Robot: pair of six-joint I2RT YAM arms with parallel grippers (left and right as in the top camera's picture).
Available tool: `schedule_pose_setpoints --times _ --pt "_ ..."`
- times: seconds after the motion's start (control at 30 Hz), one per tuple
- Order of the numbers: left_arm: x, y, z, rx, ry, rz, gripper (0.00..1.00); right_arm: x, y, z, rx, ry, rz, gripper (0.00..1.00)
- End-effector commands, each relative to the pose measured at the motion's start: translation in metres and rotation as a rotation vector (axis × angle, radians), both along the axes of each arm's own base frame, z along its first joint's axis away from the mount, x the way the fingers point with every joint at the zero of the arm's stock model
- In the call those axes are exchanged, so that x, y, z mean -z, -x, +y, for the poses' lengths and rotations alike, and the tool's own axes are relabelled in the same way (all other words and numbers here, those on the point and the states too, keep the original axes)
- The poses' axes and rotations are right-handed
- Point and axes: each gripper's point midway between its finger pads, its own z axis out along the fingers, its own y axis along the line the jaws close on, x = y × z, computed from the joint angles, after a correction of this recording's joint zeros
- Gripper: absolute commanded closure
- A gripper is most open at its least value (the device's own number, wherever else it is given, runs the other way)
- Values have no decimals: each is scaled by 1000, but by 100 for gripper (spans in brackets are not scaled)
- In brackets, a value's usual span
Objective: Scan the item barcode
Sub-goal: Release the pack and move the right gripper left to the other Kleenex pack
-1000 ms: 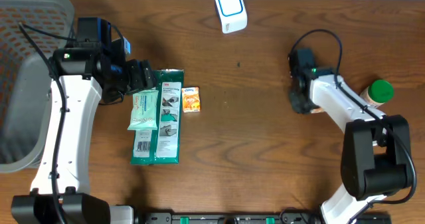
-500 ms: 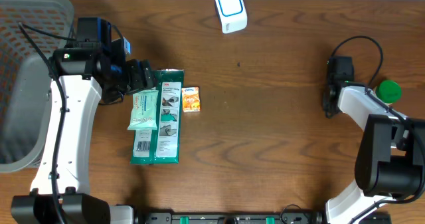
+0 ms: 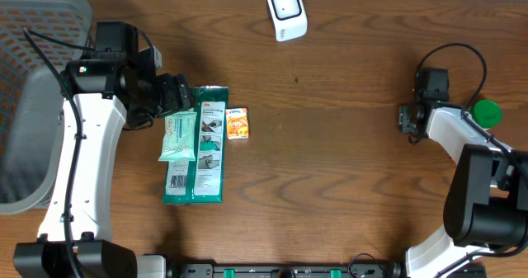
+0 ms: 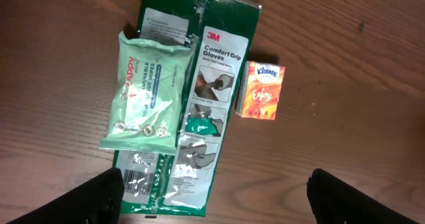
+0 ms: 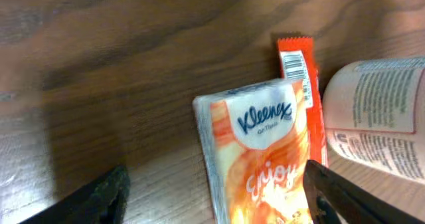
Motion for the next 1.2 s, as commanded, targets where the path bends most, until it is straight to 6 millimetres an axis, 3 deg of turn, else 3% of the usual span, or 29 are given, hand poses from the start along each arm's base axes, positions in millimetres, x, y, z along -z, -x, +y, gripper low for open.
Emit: schedule_pose_setpoints --times 0.0,0.1,0.17,0.2,0.23,0.27,0.37,0.4,0.57,0.6,0.7,0.8,0.87,1.1,1.17 --pt "2 0 2 9 -17 2 11 -39 -15 22 -55 -27 -74 18" --pt "2 0 2 9 -17 2 11 -74 -24 56 -146 -106 -153 18" --pt "2 0 2 9 -17 2 11 -95 -29 92 -225 -227 -226 16" --pt "2 0 2 9 -17 3 11 -105 -30 112 -268 -308 -258 16" --pt "2 0 2 9 -17 2 11 -122 -28 153 -347 -474 -306 16" --pt "2 0 2 9 -17 2 11 -131 -26 176 -379 -573 -322 17" --pt "2 0 2 9 -17 2 11 -143 -17 227 -409 -803 -317 22" --pt "2 0 2 9 -17 2 11 -142 -11 254 -410 -889 -288 27" --pt "2 0 2 9 -17 2 11 -128 0 315 -502 -925 -231 39" --pt "2 0 2 9 -17 2 11 -119 3 338 -549 -912 -220 43" --pt "2 0 2 9 -17 2 11 -98 8 368 -567 -885 -197 48" --pt "2 0 2 9 -17 2 11 -80 12 391 -535 -902 -174 50" --pt "2 0 2 9 -17 2 11 -68 13 405 -505 -934 -162 57" --pt "2 0 2 9 -17 2 11 -27 8 435 -431 -1018 -140 65" --pt "2 0 2 9 -17 2 11 -12 8 440 -413 -1030 -126 72"
